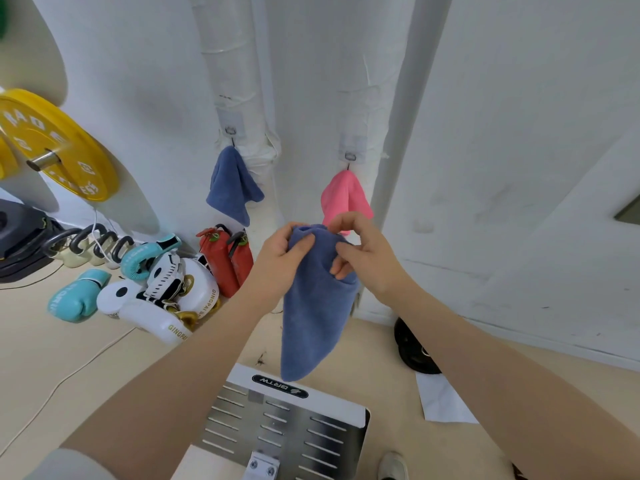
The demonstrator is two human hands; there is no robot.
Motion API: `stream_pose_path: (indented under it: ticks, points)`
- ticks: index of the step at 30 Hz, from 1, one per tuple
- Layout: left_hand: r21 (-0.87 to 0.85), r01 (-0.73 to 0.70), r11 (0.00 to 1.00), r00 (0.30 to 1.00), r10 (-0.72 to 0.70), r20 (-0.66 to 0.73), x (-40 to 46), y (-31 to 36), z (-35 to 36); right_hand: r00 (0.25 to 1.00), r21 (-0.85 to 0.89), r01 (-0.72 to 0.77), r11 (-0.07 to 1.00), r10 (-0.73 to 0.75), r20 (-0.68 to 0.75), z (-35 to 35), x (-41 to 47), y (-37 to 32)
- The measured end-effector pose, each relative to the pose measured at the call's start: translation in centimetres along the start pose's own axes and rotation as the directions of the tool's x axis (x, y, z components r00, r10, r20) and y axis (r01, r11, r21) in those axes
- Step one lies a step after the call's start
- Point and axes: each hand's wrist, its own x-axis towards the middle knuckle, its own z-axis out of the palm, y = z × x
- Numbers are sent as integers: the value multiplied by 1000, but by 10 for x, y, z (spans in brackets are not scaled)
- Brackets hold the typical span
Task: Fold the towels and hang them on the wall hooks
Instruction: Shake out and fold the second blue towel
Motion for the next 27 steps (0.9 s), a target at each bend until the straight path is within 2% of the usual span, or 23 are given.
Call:
stream_pose_path:
  ticks: [2,6,8,11,13,16,19,21,24,27]
  points:
    - [-16,20,1000,999,-21,-47,0,3,-1,1000,-44,0,999,0,-1,-4,-1,1]
    - [52,3,999,996,1,-86,-1,8,-2,996,-145,-12,989,25,91,-13,0,3]
    - [21,2,1000,991,0,-131,1,10,-4,992,-203,3,979,22,124,-16,-1,4]
    - [-114,45,992,983,-64,-171,5,14,-9,982,-470,111,876,-24,187,-13,1,12]
    - [-97,60,993,987,-73,-140,6,15,-12,974,-558,148,816,-21,228,-10,5,11]
    - [-97,64,993,992,-74,-104,5,16,-21,928,-561,241,792,-19,372,-15,12,5]
    - [-111,67,992,990,-80,-117,5,17,-31,855,-524,391,757,-87,512,-15,12,-2]
    - [-106,72,992,993,-82,-88,4,16,-33,813,-548,468,694,-95,575,-9,10,-3]
    - [-57,66,996,992,-72,-103,0,14,-31,785,-675,516,528,26,620,-1,9,-5]
    - [-23,70,997,980,-73,-185,-3,12,-33,775,-702,528,479,66,628,0,3,-7]
